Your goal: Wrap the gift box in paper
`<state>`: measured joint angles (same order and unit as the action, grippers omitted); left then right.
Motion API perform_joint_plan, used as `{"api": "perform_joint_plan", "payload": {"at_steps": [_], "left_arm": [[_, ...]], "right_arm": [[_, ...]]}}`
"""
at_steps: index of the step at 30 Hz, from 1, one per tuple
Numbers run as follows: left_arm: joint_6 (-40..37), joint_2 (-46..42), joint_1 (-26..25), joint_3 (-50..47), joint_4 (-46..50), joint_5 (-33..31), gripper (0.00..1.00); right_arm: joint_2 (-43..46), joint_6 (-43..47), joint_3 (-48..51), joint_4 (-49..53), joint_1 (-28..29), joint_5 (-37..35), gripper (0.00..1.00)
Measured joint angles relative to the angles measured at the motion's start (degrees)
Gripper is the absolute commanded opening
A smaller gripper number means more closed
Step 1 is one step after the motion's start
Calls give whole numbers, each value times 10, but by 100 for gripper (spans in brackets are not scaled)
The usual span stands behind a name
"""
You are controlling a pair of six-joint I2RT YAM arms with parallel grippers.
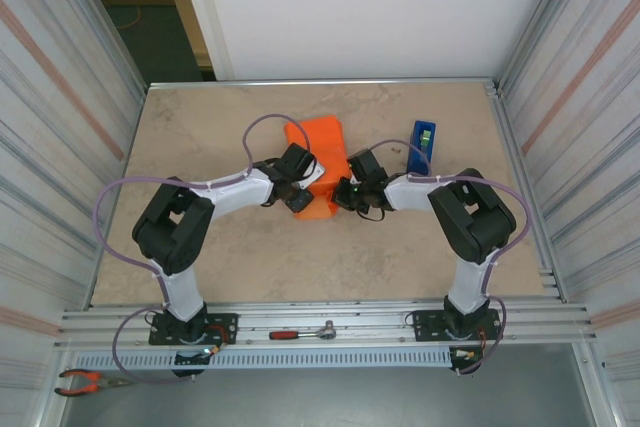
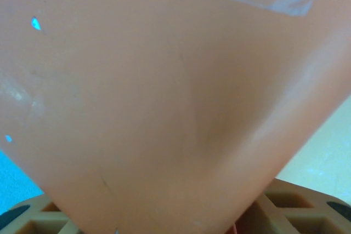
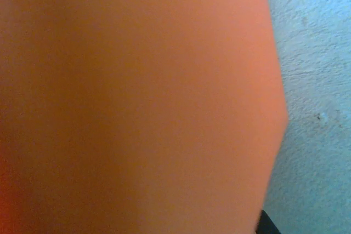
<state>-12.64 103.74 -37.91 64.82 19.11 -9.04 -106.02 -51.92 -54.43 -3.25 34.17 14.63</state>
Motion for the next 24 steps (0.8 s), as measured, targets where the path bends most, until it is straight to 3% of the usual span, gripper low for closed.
{"api": "perform_joint_plan", "payload": {"at_steps": [10,14,19,24], "left_arm": [[0,5,1,11,13,7,57],[20,3,17,49,47,56,62],[115,-55,76,53,36,159,65],[251,-150,132,-28,-43,216,65]], "right_arm": [[-3,-4,-1,-4,9,-18,0],[0,-4,-1,1,17,-38,0],[1,-10,-2,3,28,-49,0],[1,-21,-5,7,49,-58,0]]}}
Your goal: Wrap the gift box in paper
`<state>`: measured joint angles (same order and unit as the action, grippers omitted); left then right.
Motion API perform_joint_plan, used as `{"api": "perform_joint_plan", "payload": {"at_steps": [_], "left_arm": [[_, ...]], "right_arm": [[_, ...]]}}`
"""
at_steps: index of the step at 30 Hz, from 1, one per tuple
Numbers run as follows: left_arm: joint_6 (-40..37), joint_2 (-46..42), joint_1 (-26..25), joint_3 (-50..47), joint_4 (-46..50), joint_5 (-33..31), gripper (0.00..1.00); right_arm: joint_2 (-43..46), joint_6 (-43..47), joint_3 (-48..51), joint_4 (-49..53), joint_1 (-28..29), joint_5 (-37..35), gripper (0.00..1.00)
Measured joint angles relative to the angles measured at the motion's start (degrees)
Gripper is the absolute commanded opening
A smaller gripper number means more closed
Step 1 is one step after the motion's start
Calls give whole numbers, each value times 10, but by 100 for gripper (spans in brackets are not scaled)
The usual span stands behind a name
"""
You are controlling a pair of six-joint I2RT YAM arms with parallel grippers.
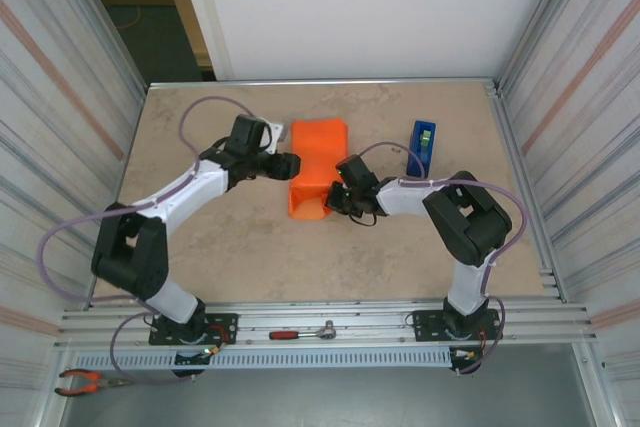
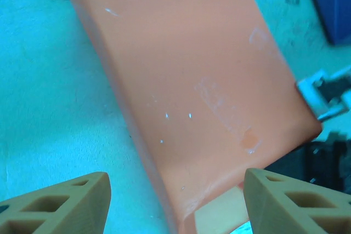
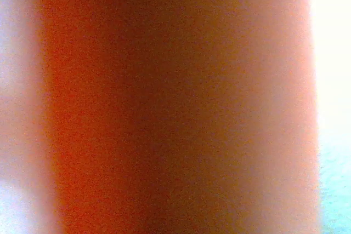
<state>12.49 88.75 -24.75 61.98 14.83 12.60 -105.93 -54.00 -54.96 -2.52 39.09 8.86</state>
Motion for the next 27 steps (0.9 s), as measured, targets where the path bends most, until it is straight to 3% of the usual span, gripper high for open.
{"api": "perform_joint_plan", "payload": {"at_steps": [8,13,16,19,20,25,27], "left_arm": [[144,-28,-26,-176,-74,-12,61],[179,-31,-61,-205,-101,-39,54],[194,-29,-70,-205,-127,-50,42],[206,-15,-70,-205,-147,-57,15],[209,-8,-70,-205,-152,-58,13],[212,19,-73,-203,-156,-64,22],[214,23,-76,-200,-153,-68,18]], "right_arm": [[0,-10,-3,9,15,-3,0],[0,-10,-3,9,15,-3,0],[0,-10,-3,9,15,-3,0],[0,-11,-3,9,15,-3,0],[0,-11,-3,9,15,-3,0],[-1,-11,-5,11,15,-3,0],[-1,-11,-5,12,15,-3,0]]}}
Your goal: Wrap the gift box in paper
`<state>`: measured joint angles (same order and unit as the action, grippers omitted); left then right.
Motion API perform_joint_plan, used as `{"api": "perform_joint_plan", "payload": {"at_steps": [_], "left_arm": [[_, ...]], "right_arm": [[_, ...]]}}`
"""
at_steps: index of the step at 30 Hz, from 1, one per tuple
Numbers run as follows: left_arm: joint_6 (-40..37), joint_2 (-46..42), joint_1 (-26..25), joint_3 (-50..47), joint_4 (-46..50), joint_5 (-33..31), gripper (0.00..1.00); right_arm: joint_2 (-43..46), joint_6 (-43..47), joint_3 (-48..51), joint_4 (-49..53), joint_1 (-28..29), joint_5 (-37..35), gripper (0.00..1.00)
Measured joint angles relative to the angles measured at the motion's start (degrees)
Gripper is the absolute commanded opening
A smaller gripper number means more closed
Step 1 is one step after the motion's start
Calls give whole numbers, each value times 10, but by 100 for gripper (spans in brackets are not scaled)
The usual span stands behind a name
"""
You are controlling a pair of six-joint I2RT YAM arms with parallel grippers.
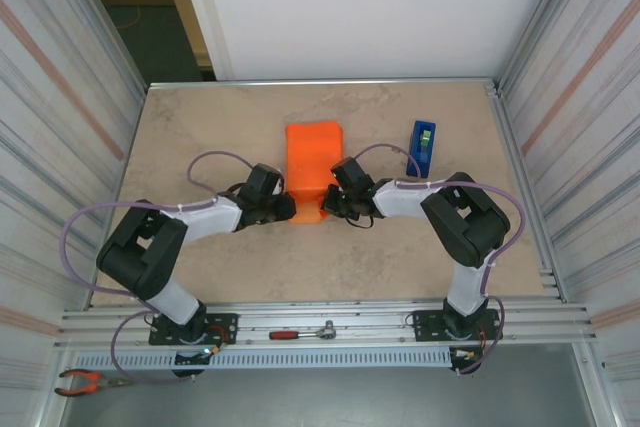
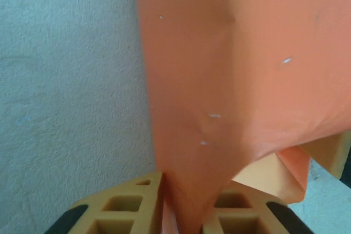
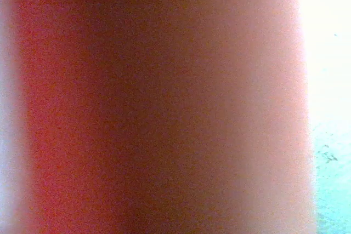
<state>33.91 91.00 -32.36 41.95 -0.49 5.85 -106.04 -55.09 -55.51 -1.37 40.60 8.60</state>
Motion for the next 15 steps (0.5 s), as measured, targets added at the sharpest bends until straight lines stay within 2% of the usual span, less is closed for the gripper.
{"api": "perform_joint_plan", "payload": {"at_steps": [2,3,5,7,10,11,12,15], "left_arm": [[5,4,-3,8,5,-4,6],[4,5,-4,12,7,-7,6],[3,7,-9,17,14,-15,13],[2,7,-16,22,25,-29,32],[5,9,-28,32,46,-49,34],[5,10,-31,36,52,-54,25],[6,12,-34,41,58,-60,2],[-5,21,-38,56,74,-70,0]], "right_arm": [[0,0,-1,2,0,0,0],[0,0,-1,2,0,0,0],[-1,0,-2,3,0,0,0],[-1,0,-3,4,1,0,0],[-2,0,-6,8,1,0,0],[-2,0,-7,9,1,0,0],[-3,0,-8,10,2,0,0],[-5,0,-10,11,3,0,0]]}}
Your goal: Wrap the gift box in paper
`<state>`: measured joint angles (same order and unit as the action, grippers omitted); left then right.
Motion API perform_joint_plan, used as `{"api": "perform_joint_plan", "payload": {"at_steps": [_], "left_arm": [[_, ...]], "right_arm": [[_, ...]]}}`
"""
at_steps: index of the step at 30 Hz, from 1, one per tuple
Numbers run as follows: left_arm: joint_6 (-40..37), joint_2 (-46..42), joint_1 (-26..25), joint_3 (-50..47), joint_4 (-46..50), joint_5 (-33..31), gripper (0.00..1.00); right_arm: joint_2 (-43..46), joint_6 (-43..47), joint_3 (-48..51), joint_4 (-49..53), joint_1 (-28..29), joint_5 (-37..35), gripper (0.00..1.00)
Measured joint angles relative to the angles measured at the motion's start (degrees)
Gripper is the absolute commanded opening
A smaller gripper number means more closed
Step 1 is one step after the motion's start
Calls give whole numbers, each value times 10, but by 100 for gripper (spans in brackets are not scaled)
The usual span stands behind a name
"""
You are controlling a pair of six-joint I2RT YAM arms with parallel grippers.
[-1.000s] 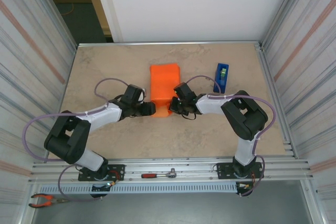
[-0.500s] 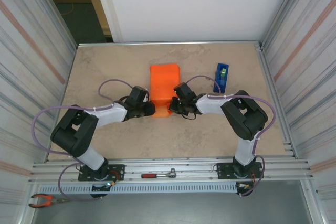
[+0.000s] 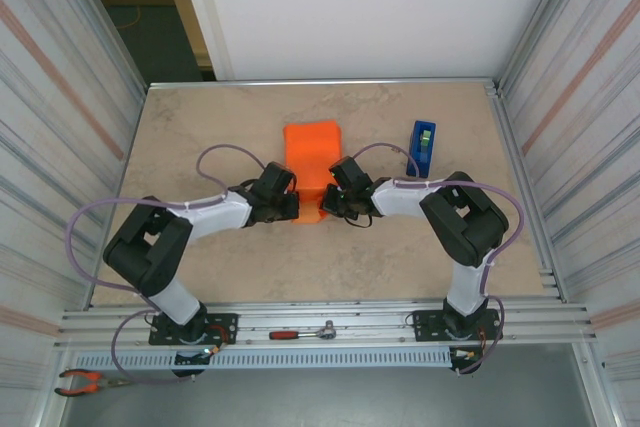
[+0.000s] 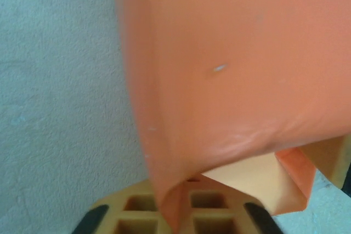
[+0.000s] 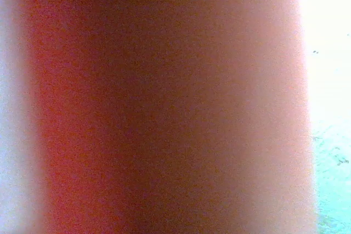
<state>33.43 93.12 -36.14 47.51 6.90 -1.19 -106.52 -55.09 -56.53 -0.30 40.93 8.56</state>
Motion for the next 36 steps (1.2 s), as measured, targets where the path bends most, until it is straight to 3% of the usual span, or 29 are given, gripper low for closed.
{"api": "perform_joint_plan", "payload": {"at_steps": [1,4,6,9,11,14,17,26,36], "left_arm": [[-2,1,0,3,4,-1,1],[-9,-5,0,3,16,-5,33],[-11,-19,0,2,29,-9,46],[-10,-64,6,-6,43,-13,48],[-6,-97,24,-17,45,-7,42],[5,-121,76,-38,38,20,14],[11,-103,125,-49,35,56,0],[7,-1,139,-32,-2,152,0],[-2,20,82,-25,-36,182,1]], "right_arm": [[0,0,0,0,0,0,0],[0,0,-1,1,0,0,0],[0,0,-1,2,0,0,0],[0,0,-1,2,0,0,0],[0,0,-2,3,0,0,0],[0,0,-2,4,0,0,0],[0,0,-3,5,0,0,0],[-1,0,-6,13,0,0,0],[-1,0,-7,14,0,0,0]]}}
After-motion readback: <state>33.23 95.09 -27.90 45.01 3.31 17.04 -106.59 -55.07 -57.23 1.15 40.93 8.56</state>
